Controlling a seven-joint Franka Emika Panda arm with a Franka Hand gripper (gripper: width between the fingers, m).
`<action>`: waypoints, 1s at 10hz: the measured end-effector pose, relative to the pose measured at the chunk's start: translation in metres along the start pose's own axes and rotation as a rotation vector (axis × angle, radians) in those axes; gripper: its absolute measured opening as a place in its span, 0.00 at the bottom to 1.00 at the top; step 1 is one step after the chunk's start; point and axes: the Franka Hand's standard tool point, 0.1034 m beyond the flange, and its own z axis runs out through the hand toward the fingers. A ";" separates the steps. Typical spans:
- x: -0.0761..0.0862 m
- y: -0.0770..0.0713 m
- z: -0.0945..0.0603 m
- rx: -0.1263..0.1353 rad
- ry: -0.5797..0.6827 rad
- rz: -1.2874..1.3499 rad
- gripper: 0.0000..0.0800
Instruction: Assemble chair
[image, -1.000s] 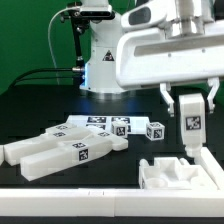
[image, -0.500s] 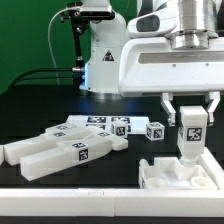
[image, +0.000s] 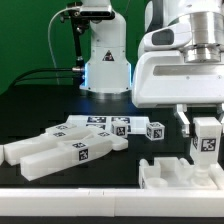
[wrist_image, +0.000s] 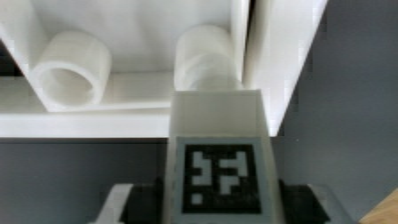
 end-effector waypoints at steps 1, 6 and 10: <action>-0.002 0.000 0.002 -0.001 0.000 -0.002 0.36; 0.006 0.003 0.009 -0.005 0.015 -0.018 0.36; 0.002 0.004 0.014 -0.008 0.016 -0.031 0.36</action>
Offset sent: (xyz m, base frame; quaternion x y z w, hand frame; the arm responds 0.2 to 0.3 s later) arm 0.0146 -0.0059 -0.0050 0.0070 0.0111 -0.0214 0.9997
